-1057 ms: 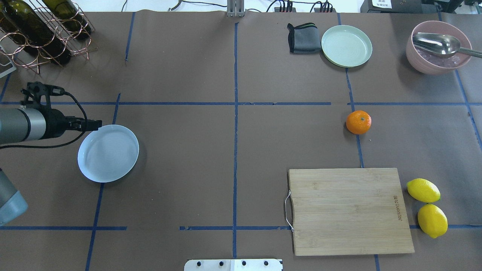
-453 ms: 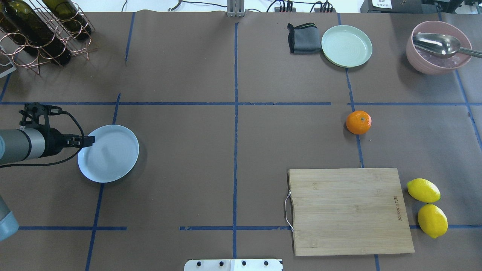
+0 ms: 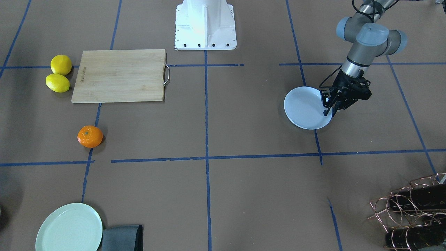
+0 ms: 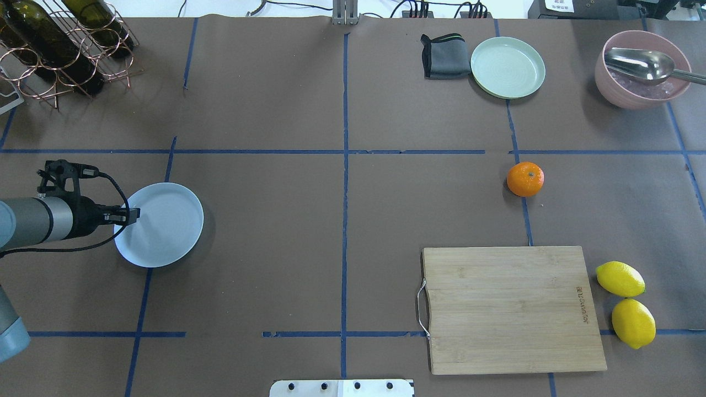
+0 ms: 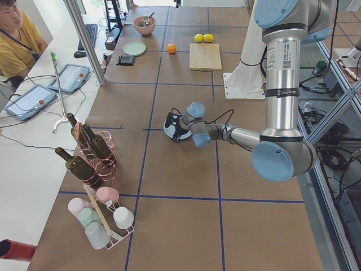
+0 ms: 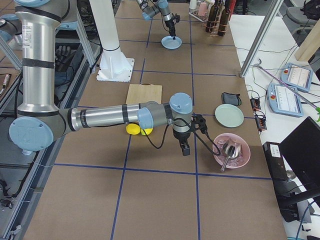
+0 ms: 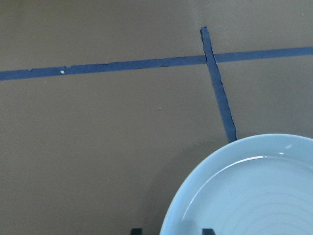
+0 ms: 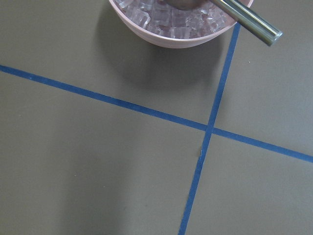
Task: Pick orange to plate
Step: 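Reach the left gripper to the rim of the light blue plate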
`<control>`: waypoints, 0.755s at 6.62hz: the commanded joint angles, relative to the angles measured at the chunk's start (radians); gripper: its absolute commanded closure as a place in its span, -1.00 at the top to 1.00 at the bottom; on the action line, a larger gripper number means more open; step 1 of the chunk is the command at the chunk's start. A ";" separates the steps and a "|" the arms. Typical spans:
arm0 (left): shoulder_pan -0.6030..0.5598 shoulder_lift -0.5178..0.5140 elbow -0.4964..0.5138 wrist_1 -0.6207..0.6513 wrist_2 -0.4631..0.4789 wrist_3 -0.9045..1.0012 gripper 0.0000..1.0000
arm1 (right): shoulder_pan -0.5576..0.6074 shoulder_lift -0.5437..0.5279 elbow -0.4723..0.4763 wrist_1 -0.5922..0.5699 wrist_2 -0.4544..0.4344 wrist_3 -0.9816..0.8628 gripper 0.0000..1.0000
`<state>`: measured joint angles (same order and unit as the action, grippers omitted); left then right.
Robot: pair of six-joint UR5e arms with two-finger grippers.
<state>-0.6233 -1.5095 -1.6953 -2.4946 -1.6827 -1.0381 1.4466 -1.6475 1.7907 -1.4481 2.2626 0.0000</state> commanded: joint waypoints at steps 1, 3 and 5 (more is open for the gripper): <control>0.000 -0.001 -0.026 -0.001 -0.017 0.003 -1.00 | 0.001 0.000 0.001 0.000 0.000 0.000 1.00; -0.038 -0.040 -0.075 0.009 -0.137 0.007 -1.00 | 0.001 0.000 0.004 0.000 0.000 0.002 1.00; -0.076 -0.269 -0.061 0.221 -0.140 -0.019 -1.00 | 0.001 0.000 0.004 0.000 0.000 0.000 1.00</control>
<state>-0.6827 -1.6440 -1.7613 -2.4079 -1.8161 -1.0389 1.4481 -1.6475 1.7944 -1.4481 2.2626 0.0004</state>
